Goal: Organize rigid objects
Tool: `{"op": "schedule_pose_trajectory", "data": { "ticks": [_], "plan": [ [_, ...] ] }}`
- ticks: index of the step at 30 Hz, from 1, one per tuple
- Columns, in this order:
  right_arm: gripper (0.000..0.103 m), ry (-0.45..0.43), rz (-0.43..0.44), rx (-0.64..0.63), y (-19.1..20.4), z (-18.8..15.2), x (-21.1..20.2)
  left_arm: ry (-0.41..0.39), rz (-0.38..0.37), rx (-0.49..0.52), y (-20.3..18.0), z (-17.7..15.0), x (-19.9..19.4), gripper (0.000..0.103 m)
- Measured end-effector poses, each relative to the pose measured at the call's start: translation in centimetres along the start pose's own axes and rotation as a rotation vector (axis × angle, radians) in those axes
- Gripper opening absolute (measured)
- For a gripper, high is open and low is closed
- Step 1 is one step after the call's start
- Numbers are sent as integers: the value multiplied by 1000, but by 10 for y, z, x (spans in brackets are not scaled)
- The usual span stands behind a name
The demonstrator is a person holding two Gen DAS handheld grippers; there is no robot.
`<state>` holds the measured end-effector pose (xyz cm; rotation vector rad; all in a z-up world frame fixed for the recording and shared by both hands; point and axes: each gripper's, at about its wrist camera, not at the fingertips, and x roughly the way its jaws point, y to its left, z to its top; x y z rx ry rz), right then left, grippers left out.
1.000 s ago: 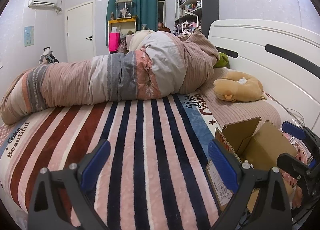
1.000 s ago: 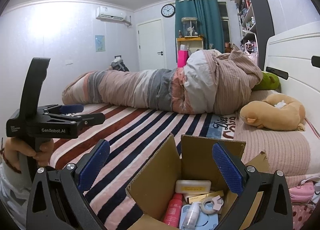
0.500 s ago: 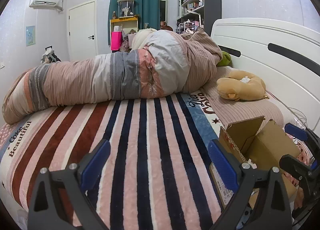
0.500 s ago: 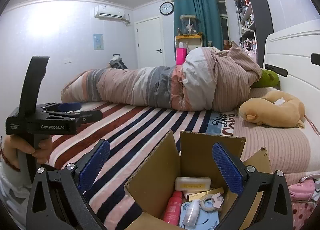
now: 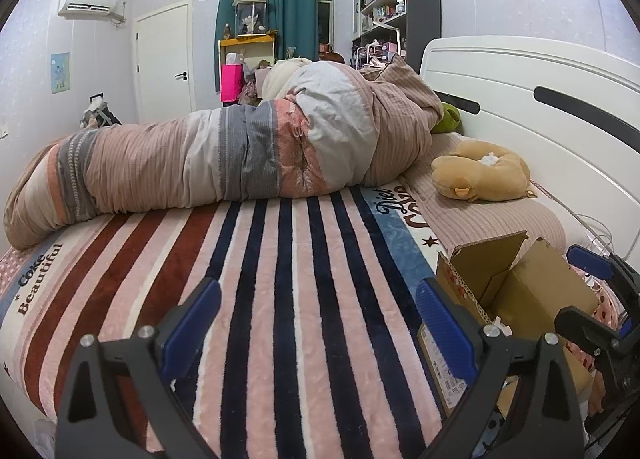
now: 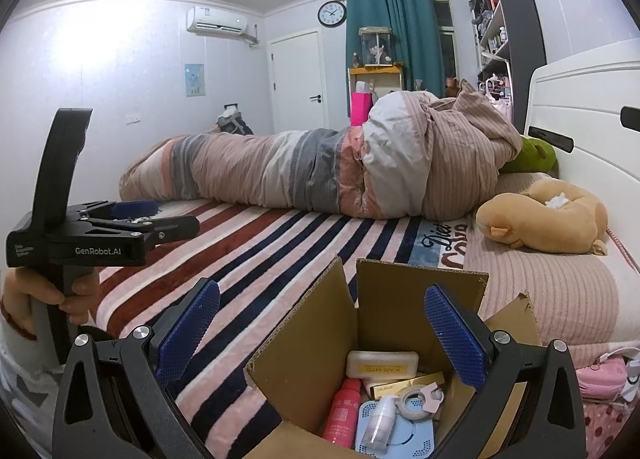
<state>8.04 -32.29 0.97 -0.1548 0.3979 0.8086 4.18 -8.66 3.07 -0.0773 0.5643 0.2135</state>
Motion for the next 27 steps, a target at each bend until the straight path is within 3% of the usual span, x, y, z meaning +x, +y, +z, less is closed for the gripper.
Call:
{"op": "schedule_pose_trajectory", "data": {
  "ticks": [27],
  "plan": [
    [103, 2, 4, 1, -2, 0, 0, 3, -18, -1, 1, -1, -3, 97]
  ]
}}
